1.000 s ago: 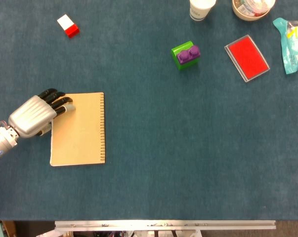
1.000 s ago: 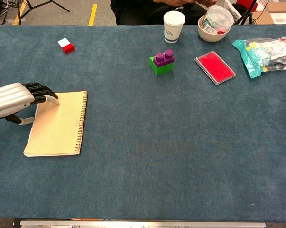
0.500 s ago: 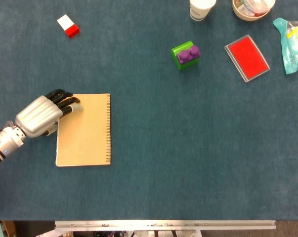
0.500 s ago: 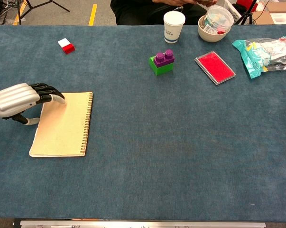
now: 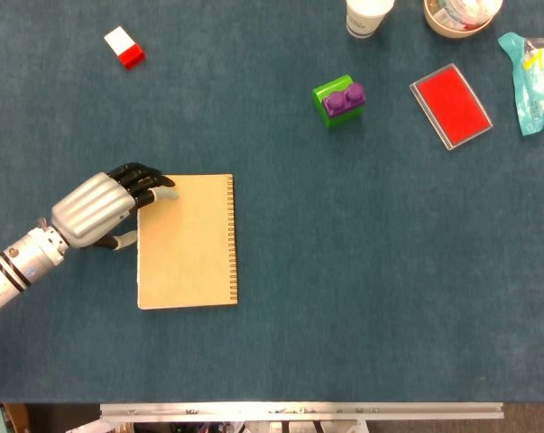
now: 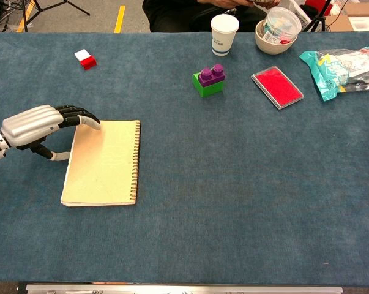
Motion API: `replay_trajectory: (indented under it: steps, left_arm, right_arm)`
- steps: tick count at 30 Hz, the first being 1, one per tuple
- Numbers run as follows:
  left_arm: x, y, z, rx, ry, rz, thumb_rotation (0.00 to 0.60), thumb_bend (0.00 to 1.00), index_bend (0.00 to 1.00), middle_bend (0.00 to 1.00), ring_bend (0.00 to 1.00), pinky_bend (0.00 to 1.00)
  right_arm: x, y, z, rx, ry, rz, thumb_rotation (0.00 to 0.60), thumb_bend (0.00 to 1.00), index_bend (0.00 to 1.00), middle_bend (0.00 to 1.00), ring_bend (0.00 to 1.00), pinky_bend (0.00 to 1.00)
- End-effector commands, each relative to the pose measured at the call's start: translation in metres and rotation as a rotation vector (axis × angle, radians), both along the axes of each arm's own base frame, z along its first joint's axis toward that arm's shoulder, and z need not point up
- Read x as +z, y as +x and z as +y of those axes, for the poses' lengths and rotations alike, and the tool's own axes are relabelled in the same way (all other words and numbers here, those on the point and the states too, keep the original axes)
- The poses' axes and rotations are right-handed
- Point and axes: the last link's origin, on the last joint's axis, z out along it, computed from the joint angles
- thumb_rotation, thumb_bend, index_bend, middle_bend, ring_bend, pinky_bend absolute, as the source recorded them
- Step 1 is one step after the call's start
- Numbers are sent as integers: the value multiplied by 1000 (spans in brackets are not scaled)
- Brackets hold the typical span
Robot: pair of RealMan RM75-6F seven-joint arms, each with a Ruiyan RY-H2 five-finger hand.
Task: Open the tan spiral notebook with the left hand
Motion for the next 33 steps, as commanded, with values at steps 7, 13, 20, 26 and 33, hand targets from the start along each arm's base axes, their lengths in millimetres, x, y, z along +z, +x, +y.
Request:
replay_trajectory:
  steps: [7, 13, 20, 26, 33]
  left_arm:
    - [3, 27, 3, -8, -68, -94, 600, 237, 220, 184, 140, 156]
    - [6, 54, -4, -20, -142, -143, 600, 236, 242, 184, 140, 156]
    - [4, 92, -12, -48, -192, -159, 600, 236, 320, 184, 140, 143]
    - [-3, 111, -17, -48, -210, -153, 600, 236, 428, 189, 138, 140]
    - [-9, 119, -21, -30, -225, -144, 600, 236, 510, 195, 136, 140]
  right_arm:
    - [2, -4, 0, 6, -16, -13, 600, 365, 231, 278, 211, 291]
    - [3, -8, -1, 11, -27, -25, 600, 369, 231, 278, 211, 291]
    - [4, -12, -2, 17, -35, -39, 600, 373, 231, 278, 211, 291]
    - [7, -17, -2, 22, -45, -50, 600, 374, 231, 278, 211, 291]
    - [9, -21, -3, 27, -54, -62, 600, 375, 231, 278, 211, 291]
